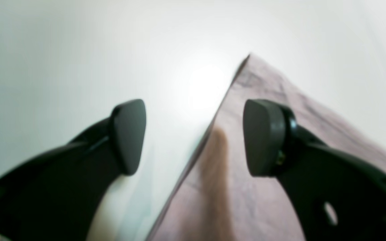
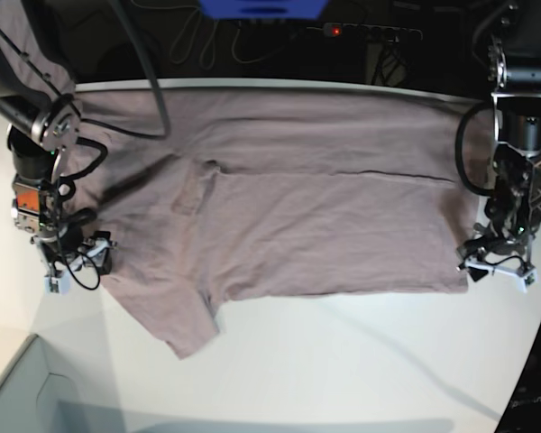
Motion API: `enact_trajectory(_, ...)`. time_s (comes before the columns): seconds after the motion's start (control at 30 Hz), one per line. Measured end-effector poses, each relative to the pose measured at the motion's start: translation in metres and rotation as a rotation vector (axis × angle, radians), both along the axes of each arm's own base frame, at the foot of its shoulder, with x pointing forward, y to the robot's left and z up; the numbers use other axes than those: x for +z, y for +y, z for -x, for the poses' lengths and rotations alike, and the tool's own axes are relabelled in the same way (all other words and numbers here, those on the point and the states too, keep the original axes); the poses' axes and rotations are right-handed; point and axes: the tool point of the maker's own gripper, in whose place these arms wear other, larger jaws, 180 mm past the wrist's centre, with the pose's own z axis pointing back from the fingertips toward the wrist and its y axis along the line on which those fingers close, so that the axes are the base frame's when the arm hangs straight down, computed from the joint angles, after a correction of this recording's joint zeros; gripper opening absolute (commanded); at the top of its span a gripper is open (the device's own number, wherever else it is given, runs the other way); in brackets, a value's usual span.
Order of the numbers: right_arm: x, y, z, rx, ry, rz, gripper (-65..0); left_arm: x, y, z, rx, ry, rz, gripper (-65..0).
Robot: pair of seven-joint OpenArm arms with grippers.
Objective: Layout the t-shirt on the table in an organized manner, then fold the t-shirt properly
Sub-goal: 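Release the edge and move both grippers to the shirt's hem corners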
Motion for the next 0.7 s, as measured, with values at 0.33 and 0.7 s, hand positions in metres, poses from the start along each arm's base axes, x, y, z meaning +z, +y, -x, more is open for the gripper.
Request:
enact_trajectory(0.33,-0.004,-0.001,0.004,-0.006,0.003,-0.001,-58.0,-0.028,-0.007,-0.002,-0.082,0.043,-0.004,-21.2)
enact_trajectory(0.7,-0.006,0.008,0.004,0.062,0.019,0.041,-65.0,-0.036,-0.021,-0.002,-0.211,0.075,-0.14,-21.2)
